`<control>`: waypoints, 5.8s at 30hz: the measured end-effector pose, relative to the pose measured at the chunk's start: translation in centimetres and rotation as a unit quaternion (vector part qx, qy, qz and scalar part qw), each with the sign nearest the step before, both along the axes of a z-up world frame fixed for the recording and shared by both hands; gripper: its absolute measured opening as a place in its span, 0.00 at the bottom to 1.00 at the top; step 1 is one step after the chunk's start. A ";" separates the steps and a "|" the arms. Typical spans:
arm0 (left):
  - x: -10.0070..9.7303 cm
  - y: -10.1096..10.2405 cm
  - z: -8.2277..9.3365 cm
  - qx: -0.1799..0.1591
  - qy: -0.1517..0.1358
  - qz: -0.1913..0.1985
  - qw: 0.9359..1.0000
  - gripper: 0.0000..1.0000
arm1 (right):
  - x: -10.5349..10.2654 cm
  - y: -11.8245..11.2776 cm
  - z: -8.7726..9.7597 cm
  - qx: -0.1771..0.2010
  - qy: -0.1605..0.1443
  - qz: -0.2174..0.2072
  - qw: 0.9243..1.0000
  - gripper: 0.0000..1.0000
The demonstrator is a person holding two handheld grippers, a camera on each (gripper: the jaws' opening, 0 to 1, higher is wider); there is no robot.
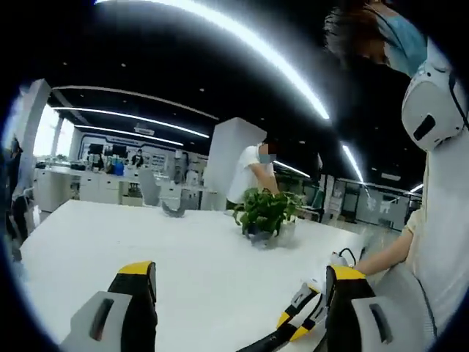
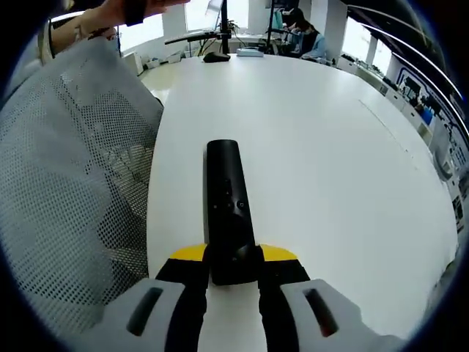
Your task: Press the specified remote control buttons in sequence, fully releasing each button before pressing the next.
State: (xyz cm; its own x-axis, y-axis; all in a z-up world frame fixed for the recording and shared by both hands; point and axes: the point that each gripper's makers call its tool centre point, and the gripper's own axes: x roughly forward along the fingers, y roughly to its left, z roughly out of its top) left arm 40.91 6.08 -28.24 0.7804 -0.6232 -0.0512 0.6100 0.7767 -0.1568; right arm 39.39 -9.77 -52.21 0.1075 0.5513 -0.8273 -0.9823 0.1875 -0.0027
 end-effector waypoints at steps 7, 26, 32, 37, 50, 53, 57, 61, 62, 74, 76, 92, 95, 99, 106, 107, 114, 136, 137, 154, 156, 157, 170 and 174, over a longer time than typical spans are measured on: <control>-2.1 2.6 -1.9 0.041 0.006 0.072 0.997 1.00 | 0.0 0.0 0.0 0.002 -0.001 -0.003 1.000 0.25; -2.3 2.4 -0.8 0.043 -0.037 0.091 0.994 1.00 | 0.1 0.1 0.0 0.010 -0.001 0.006 1.000 0.25; -2.1 3.7 -0.5 0.008 -0.032 0.112 0.993 1.00 | 0.5 0.5 0.0 -0.001 0.004 0.033 0.999 0.25; -2.1 3.3 -1.3 0.053 -0.033 0.110 0.992 1.00 | 1.3 0.6 0.0 -0.012 0.007 0.047 0.999 0.24; -2.1 3.2 -1.7 0.064 -0.026 0.106 0.992 1.00 | 6.3 0.2 0.2 -0.060 -0.031 0.064 0.996 0.24; -2.1 3.2 -1.8 0.068 -0.025 0.105 0.992 1.00 | 7.7 0.0 0.4 -0.071 -0.039 0.065 0.995 0.24; -2.0 3.2 -1.9 0.072 -0.022 0.106 0.991 1.00 | 9.2 0.0 0.7 -0.080 -0.047 0.070 0.993 0.24; -2.0 3.4 -2.0 0.073 -0.020 0.112 0.991 1.00 | 11.2 -0.3 0.7 -0.096 -0.055 0.073 0.991 0.24; -2.0 3.5 -2.0 0.073 -0.020 0.112 0.991 1.00 | 11.8 -0.4 0.7 -0.100 -0.056 0.071 0.991 0.24; -1.9 3.7 -2.2 0.079 -0.018 0.117 0.990 1.00 | 16.5 -0.7 0.6 -0.135 -0.071 0.068 0.986 0.24; -1.9 3.7 -2.2 0.081 -0.018 0.117 0.990 1.00 | 16.9 -0.8 0.6 -0.138 -0.073 0.069 0.985 0.24; -1.8 3.8 -2.4 0.094 -0.019 0.119 0.988 1.00 | 19.5 -1.7 0.4 -0.157 -0.082 0.050 0.983 0.24; -1.8 3.7 -2.4 0.094 -0.019 0.118 0.988 1.00 | 19.5 -1.9 0.4 -0.163 -0.097 0.057 0.980 0.24; -1.8 3.8 -2.4 0.095 -0.019 0.120 0.988 1.00 | 19.2 -1.9 1.4 -0.136 -0.104 0.028 0.985 0.24; -1.8 3.9 -2.4 0.096 -0.021 0.122 0.988 1.00 | 17.5 -2.1 4.2 -0.028 -0.110 -0.078 0.990 0.31; -1.8 3.9 -2.4 0.096 -0.021 0.121 0.988 1.00 | 16.9 -2.3 5.0 -0.013 -0.118 -0.096 0.988 0.33; -1.8 3.8 -2.5 0.095 -0.019 0.119 0.988 1.00 | 12.7 -3.2 9.0 0.077 -0.129 -0.179 0.972 0.42; -1.7 4.6 -2.5 0.115 -0.031 0.150 0.982 1.00 | 2.9 -9.5 19.0 0.221 -0.178 -0.374 0.883 0.68; -1.7 4.7 -2.5 0.116 -0.031 0.151 0.981 1.00 | 2.4 -9.7 19.5 0.229 -0.186 -0.383 0.876 0.69; -1.6 6.6 -1.2 0.167 -0.079 0.214 0.959 1.00 | 1.4 -11.0 22.7 0.309 -0.261 -0.423 0.811 1.00; -1.6 6.5 -1.4 0.184 -0.081 0.215 0.956 1.00 | 1.4 -11.2 22.7 0.311 -0.260 -0.426 0.809 1.00; -1.6 6.4 -1.5 0.187 -0.081 0.215 0.955 1.00 | 1.4 -11.2 22.7 0.311 -0.261 -0.426 0.809 1.00; -1.5 5.7 -1.3 0.165 -0.078 0.197 0.963 1.00 | 0.8 -9.3 23.6 0.247 -0.351 -0.345 0.835 1.00; -1.6 5.2 -1.3 0.168 -0.079 0.186 0.965 1.00 | 0.7 -9.3 23.9 0.234 -0.376 -0.339 0.830 1.00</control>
